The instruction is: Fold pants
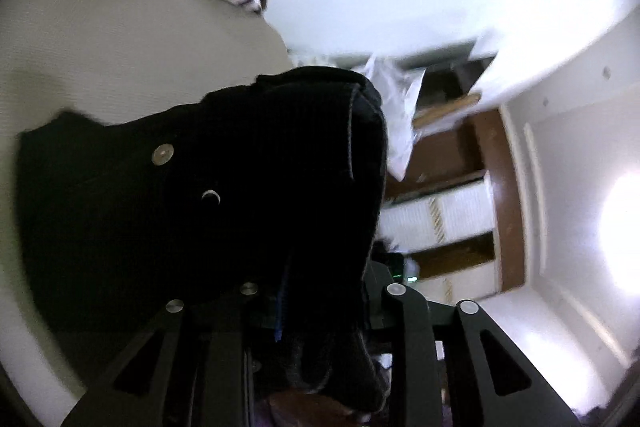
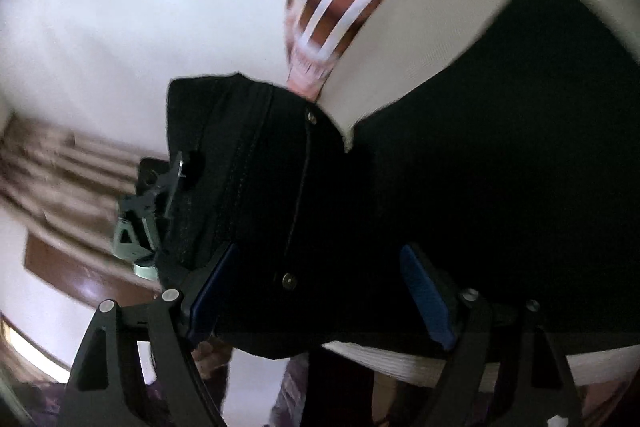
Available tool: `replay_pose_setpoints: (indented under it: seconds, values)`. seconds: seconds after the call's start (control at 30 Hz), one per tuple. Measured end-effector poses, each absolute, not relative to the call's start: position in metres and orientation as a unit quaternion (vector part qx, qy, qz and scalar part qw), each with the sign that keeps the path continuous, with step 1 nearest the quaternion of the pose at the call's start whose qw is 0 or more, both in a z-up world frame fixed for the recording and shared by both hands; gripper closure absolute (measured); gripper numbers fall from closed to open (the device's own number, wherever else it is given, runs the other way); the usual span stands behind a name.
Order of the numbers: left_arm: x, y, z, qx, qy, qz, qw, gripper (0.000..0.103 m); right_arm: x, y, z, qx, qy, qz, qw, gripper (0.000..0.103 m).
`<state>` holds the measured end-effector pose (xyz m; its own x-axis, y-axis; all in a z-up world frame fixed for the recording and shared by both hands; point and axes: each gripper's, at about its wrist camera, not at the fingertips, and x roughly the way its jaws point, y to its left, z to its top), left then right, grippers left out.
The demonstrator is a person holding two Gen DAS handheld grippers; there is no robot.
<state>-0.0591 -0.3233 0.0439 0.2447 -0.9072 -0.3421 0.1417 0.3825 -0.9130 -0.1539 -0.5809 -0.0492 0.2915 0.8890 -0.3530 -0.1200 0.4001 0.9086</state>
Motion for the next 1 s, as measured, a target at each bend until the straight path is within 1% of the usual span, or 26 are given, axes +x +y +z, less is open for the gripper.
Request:
replay_pose_setpoints:
  seconds: [0.07, 0.1, 0.13, 0.17, 0.23, 0.3, 0.33, 0.37, 0.47, 0.57, 0.7, 0.73, 0.77, 0.8, 0.83, 0.9, 1.0]
  values:
    - [-0.044, -0.356, 0.035, -0.384, 0.501, -0.407, 0.66, 0.055, -0.151, -0.608, -0.052, 0.41, 0.468, 0.352, 0.699, 0.02]
    - [-0.041, -0.367, 0.031, -0.375, 0.51, -0.408, 0.658, 0.045, -0.151, -0.618, -0.056, 0.418, 0.47, 0.347, 0.696, 0.022]
    - [-0.036, -0.378, 0.028, -0.359, 0.524, -0.399, 0.661, 0.04, -0.149, -0.627, -0.06, 0.425, 0.473, 0.334, 0.696, 0.024]
    - [-0.031, -0.387, 0.024, -0.345, 0.539, -0.389, 0.663, 0.038, -0.15, -0.637, -0.066, 0.437, 0.472, 0.328, 0.692, 0.024]
    - [-0.028, -0.393, 0.021, -0.363, 0.533, -0.41, 0.645, 0.038, -0.154, -0.652, -0.071, 0.479, 0.45, 0.346, 0.67, 0.023]
    - [-0.031, -0.384, 0.025, -0.376, 0.517, -0.405, 0.654, 0.031, -0.157, -0.658, -0.074, 0.477, 0.455, 0.338, 0.672, 0.023]
    - [-0.031, -0.38, 0.027, -0.373, 0.515, -0.4, 0.66, 0.03, -0.158, -0.661, -0.075, 0.479, 0.454, 0.334, 0.673, 0.018]
    - [-0.036, -0.373, 0.03, -0.37, 0.512, -0.395, 0.667, 0.03, -0.158, -0.663, -0.078, 0.483, 0.456, 0.328, 0.672, 0.016]
    - [-0.053, -0.345, 0.036, -0.36, 0.506, -0.368, 0.692, 0.027, -0.156, -0.664, -0.084, 0.491, 0.458, 0.325, 0.666, 0.015]
    - [-0.078, -0.315, 0.037, -0.351, 0.503, -0.34, 0.713, 0.026, -0.148, -0.656, -0.078, 0.457, 0.471, 0.321, 0.682, 0.015]
    - [-0.108, -0.288, 0.019, -0.357, 0.512, -0.306, 0.719, 0.026, -0.143, -0.632, -0.063, 0.366, 0.503, 0.311, 0.719, 0.015]
    - [-0.114, -0.282, 0.013, -0.362, 0.514, -0.299, 0.718, 0.026, -0.141, -0.626, -0.06, 0.353, 0.505, 0.309, 0.725, 0.017]
    - [-0.119, -0.276, 0.009, -0.368, 0.517, -0.291, 0.716, 0.026, -0.138, -0.62, -0.058, 0.333, 0.512, 0.3, 0.733, 0.021]
    - [-0.126, -0.267, 0.005, -0.373, 0.519, -0.285, 0.715, 0.026, -0.133, -0.614, -0.059, 0.309, 0.525, 0.289, 0.738, 0.045]
    - [-0.131, -0.262, 0.002, -0.374, 0.519, -0.278, 0.717, 0.026, -0.129, -0.61, -0.063, 0.29, 0.539, 0.276, 0.741, 0.073]
    - [-0.139, -0.255, 0.0, -0.361, 0.521, -0.263, 0.727, 0.026, -0.125, -0.611, -0.072, 0.296, 0.548, 0.269, 0.735, 0.075]
    - [-0.142, -0.255, -0.002, -0.351, 0.528, -0.255, 0.73, 0.026, -0.13, -0.622, -0.059, 0.311, 0.517, 0.287, 0.744, 0.081]
